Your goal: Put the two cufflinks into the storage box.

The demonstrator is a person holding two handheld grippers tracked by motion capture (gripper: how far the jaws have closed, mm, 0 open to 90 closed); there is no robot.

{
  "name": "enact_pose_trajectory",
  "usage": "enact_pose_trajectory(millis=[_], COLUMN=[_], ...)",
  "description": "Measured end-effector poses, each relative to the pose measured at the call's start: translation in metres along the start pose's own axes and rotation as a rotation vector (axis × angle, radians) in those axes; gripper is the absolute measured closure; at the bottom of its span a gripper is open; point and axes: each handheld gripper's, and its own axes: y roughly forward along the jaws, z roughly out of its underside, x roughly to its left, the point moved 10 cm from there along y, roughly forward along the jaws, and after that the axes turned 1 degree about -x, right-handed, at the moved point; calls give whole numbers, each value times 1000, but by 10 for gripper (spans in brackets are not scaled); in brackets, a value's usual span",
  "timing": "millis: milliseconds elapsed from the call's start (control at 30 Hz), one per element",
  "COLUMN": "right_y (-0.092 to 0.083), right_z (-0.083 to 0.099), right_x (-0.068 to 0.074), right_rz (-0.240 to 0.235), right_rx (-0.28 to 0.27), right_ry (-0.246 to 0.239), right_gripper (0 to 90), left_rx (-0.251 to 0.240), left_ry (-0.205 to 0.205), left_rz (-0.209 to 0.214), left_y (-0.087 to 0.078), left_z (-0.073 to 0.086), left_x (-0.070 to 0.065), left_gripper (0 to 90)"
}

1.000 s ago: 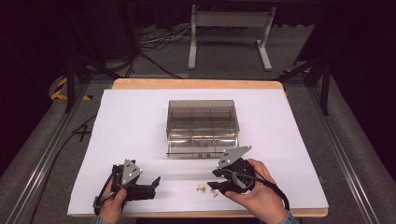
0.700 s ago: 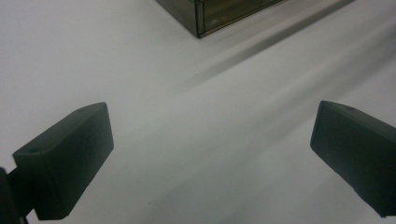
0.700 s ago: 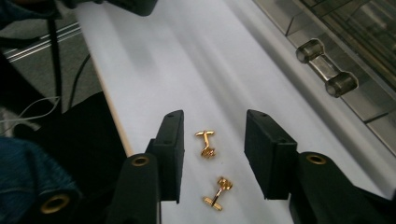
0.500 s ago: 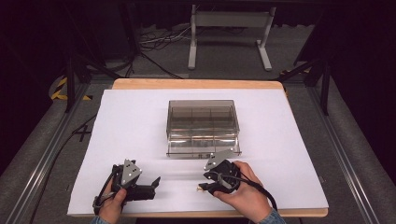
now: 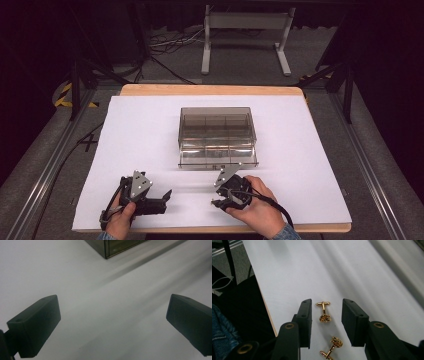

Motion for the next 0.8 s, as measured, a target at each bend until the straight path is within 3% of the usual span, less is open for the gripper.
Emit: enact_pose_trajectory(millis=[367,633,800], right_y=[12,17,17], right_z=[5,7,7], right_x=[0,0,2], right_rz=[11,38,37], right_rx=[39,67,74], right_ry=[-37,-106,-115], right_gripper=[651,749,781], left_rx=[13,12,13], left_ry=[-10,-12,-13], left_rz=[-8,-3,-1], left_y=[1,1,1], left_z=[1,1,1], left_x=[2,2,2], left_gripper=[1,1,1])
